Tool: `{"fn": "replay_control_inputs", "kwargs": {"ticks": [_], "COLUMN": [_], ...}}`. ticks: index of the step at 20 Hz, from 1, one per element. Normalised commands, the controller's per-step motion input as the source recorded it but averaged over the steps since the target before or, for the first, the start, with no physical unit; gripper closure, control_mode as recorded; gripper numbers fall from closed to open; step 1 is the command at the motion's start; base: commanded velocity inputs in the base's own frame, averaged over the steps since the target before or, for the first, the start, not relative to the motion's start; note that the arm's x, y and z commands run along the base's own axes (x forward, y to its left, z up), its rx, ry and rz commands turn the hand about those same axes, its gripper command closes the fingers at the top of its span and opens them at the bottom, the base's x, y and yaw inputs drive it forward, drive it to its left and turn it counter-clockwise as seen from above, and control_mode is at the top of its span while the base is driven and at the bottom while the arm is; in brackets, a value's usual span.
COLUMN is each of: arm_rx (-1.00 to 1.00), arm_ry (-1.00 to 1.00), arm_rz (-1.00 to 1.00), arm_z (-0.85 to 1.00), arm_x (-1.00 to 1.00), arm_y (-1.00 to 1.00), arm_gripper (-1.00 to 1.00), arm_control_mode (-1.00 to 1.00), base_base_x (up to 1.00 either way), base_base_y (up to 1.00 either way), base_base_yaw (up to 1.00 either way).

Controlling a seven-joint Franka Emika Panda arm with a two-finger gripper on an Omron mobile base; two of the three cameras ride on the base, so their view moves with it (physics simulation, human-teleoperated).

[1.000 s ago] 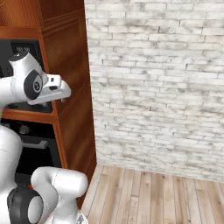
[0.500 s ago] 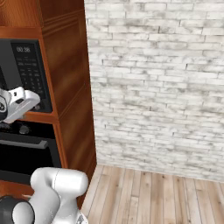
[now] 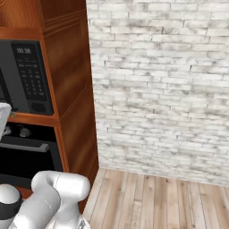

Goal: Take the fish from the oven and place it on the plate on the counter.

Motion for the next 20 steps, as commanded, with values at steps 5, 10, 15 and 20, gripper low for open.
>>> {"fn": "replay_control_inputs", "kwargs": {"ticks": [5, 10, 15, 20], "arm_rx": [-0.38, -0.22, -0.09, 0.00], "arm_ry": [-0.01, -0.11, -0.02, 0.08], "arm_rz": [0.33, 0.34, 0.31, 0.22], "arm_z": [-0.68, -0.90, -0.82, -0.43], "arm_x": [-0.06, 0.00, 0.04, 0.02], "arm_y": [1.00, 1.00, 0.94, 0.60], "arm_gripper": [-1.00, -1.00, -1.00, -1.00], "arm_control_mode": [-1.00, -1.00, -1.00, -1.00], "base_base_x": [0.00, 0.00, 0.00, 0.00], "base_base_y": [0.00, 0.00, 0.00, 0.00], "base_base_yaw": [0.00, 0.00, 0.00, 0.00]}}
